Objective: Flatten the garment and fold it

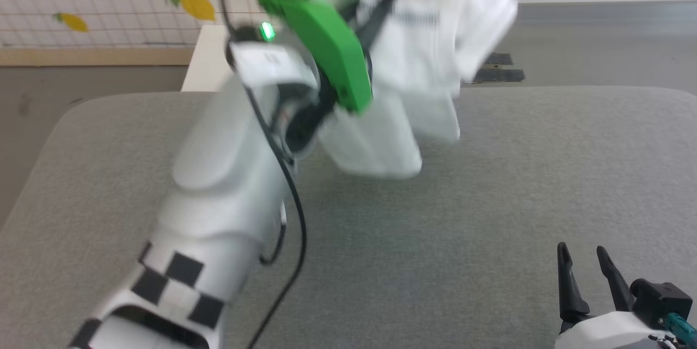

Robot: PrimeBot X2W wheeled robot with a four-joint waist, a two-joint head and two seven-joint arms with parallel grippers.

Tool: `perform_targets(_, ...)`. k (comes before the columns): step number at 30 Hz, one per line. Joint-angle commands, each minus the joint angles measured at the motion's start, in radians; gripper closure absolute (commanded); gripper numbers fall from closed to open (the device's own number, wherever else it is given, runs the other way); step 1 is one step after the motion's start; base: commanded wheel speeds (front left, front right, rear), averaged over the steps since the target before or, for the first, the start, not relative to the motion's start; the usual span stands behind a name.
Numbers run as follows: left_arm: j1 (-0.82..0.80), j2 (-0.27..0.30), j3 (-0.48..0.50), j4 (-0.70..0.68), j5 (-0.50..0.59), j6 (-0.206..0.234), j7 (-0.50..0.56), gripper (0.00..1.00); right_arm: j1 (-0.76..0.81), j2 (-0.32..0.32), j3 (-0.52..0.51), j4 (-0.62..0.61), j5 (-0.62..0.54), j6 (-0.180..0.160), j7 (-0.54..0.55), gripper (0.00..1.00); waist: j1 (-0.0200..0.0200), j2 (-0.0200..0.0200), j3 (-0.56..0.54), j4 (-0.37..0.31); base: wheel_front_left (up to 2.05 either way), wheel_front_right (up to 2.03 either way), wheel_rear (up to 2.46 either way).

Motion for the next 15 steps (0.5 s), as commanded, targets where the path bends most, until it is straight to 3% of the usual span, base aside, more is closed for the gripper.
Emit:
perform_targets(1, 0.057, -0.003, -0.034, 0.017, -0.011, -0.007, -0.002, 1.00, 0.015, 0.000, -0.003, 0.003, -0.006, -0.002, -0.005, 0.00, 0.0000, 0.0093, -0.004, -0.058, 0.00, 0.00, 0.00)
perform_targets(7, 0.261, -0.003, -0.184, 0.126, -0.065, 0.014, 0.017, 1.00, 0.016, 0.000, -0.012, 0.008, -0.009, -0.002, -0.005, 0.00, 0.0000, 0.0093, 0.011, -0.110, 0.00, 0.00, 0.00)
perform_targets(15, 0.442, -0.003, -0.323, 0.299, -0.120, 0.066, 0.223, 1.00, 0.017, 0.000, -0.017, 0.012, -0.012, -0.002, -0.006, 0.00, 0.0000, 0.0093, 0.019, -0.121, 0.00, 0.00, 0.00)
